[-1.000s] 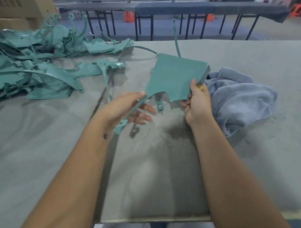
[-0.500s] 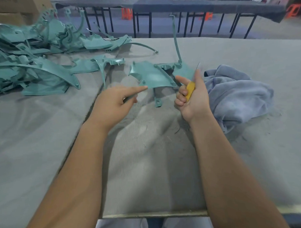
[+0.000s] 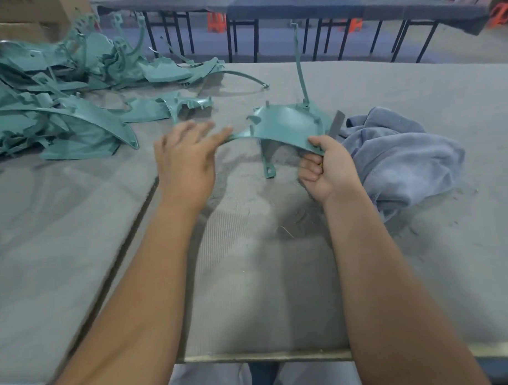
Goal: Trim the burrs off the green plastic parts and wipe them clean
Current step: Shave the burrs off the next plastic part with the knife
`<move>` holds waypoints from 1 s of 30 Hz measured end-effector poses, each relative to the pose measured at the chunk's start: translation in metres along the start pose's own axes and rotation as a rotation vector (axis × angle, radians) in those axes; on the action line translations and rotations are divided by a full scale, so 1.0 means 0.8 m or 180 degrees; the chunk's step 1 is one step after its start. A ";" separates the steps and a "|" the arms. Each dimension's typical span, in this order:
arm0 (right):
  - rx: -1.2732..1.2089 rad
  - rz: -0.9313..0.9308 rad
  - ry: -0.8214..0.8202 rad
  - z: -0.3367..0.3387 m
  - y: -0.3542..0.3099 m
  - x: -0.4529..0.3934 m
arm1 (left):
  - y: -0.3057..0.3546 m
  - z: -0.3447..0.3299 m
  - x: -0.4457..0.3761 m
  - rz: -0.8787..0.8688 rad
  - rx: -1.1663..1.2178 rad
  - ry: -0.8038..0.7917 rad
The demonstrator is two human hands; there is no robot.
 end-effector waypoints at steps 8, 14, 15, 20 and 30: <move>0.0118 0.0180 -0.0425 -0.029 0.021 0.001 | 0.047 -0.035 -0.004 0.2429 0.3656 0.0316; 0.1826 0.0696 -0.0297 -0.039 0.042 0.011 | 0.048 -0.054 0.003 0.2427 0.4331 -0.0146; 0.1968 0.0779 -0.0369 -0.043 0.044 0.013 | 0.044 -0.054 0.003 0.2543 0.4456 -0.0032; 0.1455 0.0413 -0.0623 -0.046 0.045 0.018 | 0.037 -0.046 -0.001 0.2933 0.4700 0.0356; 0.2504 0.1072 -0.0845 -0.019 0.040 0.050 | 0.036 -0.044 0.005 0.2954 0.4887 0.0295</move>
Point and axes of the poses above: each hand's wrist, its own x-axis away from the middle knuckle, its own z-axis out of the back of the hand, y = z × x, the point moved 2 cm from there along -x, towards the middle knuckle, and after that the axes turned 9 degrees about -z, right-handed, at the moved point
